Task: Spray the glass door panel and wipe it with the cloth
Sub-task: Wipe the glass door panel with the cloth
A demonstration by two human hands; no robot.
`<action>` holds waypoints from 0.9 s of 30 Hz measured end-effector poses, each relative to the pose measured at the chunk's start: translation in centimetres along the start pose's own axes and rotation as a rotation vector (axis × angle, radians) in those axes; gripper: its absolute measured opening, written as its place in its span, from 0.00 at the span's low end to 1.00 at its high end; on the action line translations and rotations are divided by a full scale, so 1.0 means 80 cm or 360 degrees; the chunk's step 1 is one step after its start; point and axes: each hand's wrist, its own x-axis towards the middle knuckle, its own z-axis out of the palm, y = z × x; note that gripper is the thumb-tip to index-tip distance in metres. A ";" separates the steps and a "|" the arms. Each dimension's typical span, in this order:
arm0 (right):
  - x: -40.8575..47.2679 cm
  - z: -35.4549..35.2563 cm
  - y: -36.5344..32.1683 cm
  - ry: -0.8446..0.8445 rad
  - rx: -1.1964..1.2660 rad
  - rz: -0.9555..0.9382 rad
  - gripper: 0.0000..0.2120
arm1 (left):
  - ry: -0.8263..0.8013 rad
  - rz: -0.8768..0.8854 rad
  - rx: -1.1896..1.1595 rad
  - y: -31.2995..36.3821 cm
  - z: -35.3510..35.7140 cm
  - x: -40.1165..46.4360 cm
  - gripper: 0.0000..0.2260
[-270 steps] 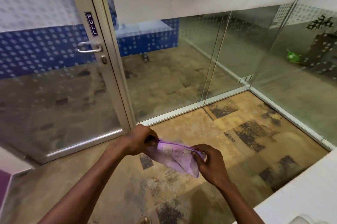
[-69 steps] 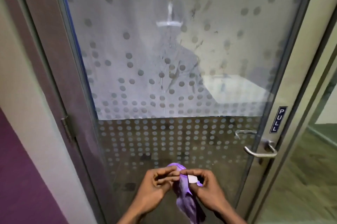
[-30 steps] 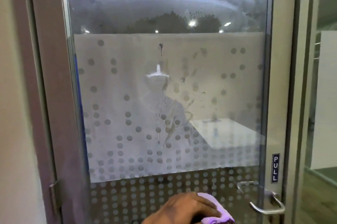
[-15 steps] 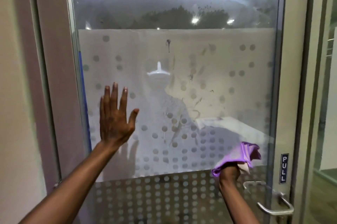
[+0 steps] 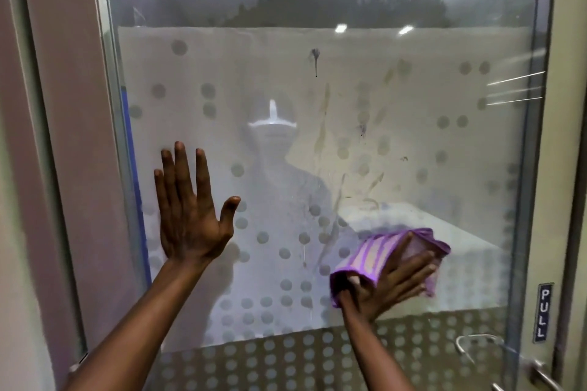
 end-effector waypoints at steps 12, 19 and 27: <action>-0.058 0.096 -0.066 -0.0445 -0.0460 -0.1478 0.40 | 0.0056 -0.0030 -0.0092 -0.008 -0.006 0.001 0.37; 0.080 0.025 -0.012 0.0061 -0.0626 -0.1190 0.39 | 0.0030 0.0025 -0.0051 -0.012 -0.005 -0.001 0.38; 0.178 -0.044 0.064 0.0319 -0.0540 0.0085 0.61 | -0.0028 0.0043 -0.0047 -0.001 -0.001 -0.001 0.38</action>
